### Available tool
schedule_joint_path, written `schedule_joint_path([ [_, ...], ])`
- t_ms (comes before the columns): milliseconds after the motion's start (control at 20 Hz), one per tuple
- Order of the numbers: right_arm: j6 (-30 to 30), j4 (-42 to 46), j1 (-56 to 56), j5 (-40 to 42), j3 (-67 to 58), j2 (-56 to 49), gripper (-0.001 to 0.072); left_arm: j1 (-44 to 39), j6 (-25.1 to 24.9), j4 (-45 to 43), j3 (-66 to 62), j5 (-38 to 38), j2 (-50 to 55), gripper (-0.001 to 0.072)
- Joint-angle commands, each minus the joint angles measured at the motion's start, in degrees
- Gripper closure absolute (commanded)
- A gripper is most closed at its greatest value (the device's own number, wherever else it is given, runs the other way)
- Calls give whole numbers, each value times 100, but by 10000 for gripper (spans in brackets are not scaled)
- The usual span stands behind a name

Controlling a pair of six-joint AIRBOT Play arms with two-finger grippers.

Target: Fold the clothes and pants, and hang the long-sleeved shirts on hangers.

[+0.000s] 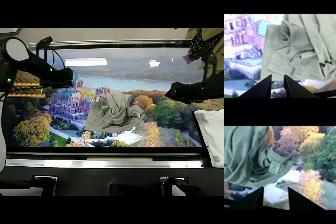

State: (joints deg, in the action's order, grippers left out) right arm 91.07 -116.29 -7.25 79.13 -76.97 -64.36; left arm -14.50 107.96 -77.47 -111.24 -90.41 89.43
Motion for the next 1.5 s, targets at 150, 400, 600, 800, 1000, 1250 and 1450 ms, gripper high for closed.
schedule_joint_path([
  [150,911,-1963,-748,-643,2323,-597,293,214,-317,-61,0,-66,37,514],
  [400,855,-2111,153,-1998,3163,-962,295,216,-317,-61,0,-61,160,514],
  [600,697,-2186,612,-2511,3163,-1508,294,216,-315,-61,0,-63,280,514],
  [800,708,-2592,645,-3101,3156,-1742,295,216,-293,-105,0,-42,299,512],
  [1000,708,-2782,645,-3329,3156,-1906,298,343,-295,-166,0,-17,299,512],
  [1250,708,-2949,651,-3423,3156,-2118,401,632,-367,-164,0,-190,286,177],
  [1450,879,-2979,649,-3324,3112,-2131,679,807,-514,-166,2,-323,214,180],
])
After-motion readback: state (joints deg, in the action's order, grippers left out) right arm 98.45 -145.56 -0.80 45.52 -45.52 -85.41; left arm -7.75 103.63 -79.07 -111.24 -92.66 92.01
